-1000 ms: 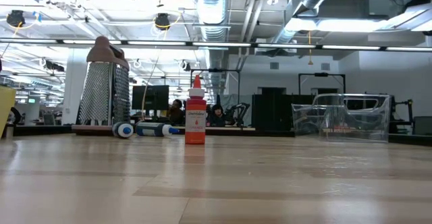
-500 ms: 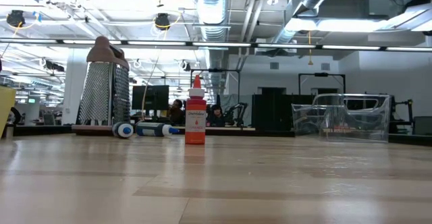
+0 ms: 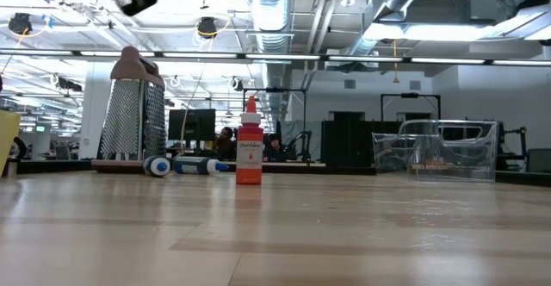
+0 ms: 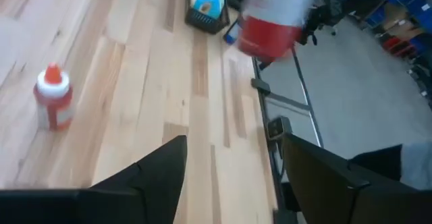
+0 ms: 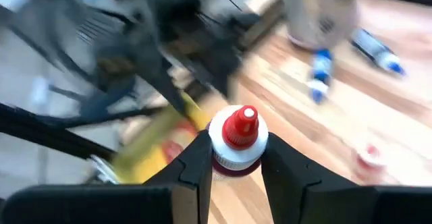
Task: Pick & Place Food Item
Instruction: Put the red food coloring bottle into the transparent bin
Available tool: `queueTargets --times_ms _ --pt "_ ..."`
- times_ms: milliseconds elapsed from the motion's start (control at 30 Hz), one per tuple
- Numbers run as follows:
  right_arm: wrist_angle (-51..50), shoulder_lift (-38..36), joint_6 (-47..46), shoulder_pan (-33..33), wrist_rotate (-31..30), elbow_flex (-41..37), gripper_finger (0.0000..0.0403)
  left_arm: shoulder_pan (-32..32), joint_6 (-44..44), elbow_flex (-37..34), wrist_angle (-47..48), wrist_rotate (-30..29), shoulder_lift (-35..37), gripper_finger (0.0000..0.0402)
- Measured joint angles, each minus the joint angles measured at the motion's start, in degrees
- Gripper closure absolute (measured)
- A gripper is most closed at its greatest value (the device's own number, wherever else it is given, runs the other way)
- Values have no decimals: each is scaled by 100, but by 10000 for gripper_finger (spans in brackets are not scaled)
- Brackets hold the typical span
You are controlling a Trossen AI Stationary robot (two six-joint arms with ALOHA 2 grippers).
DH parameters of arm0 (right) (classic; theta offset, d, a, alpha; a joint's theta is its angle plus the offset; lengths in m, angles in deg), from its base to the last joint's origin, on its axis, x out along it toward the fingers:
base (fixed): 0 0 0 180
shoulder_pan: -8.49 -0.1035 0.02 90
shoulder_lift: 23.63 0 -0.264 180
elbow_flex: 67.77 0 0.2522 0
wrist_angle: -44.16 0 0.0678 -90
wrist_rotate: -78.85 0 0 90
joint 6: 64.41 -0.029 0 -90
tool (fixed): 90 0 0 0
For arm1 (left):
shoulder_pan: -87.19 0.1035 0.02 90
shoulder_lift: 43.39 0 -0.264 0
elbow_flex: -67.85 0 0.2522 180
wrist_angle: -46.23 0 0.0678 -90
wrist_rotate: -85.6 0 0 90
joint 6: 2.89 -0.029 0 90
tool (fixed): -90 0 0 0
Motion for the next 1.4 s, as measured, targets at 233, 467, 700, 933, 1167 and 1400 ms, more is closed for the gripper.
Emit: queueTargets --times_ms 233,467,700,933,1167,1400 --pt "-2218 -340 -1093 -167 -377 -8 312 -39 427 0 1236 22 954 167" --pt "-4387 -740 -2453 34 -660 -58 312 -159 891 -11 1499 -171 1581 167" --pt "-4363 -1411 -2809 846 -734 -1029 312 -743 1018 -13 1851 -236 1628 168" --pt "-4368 -2173 -3776 1691 -533 -2595 312 -1412 1058 -13 1855 -839 1644 169" --pt "-4242 -3061 -4351 2629 -624 -3894 312 -1587 944 -13 1518 -1942 1644 169" --pt "-2870 -3385 -2988 3953 -842 -4958 313 -1587 944 -13 1147 -3123 1523 169"
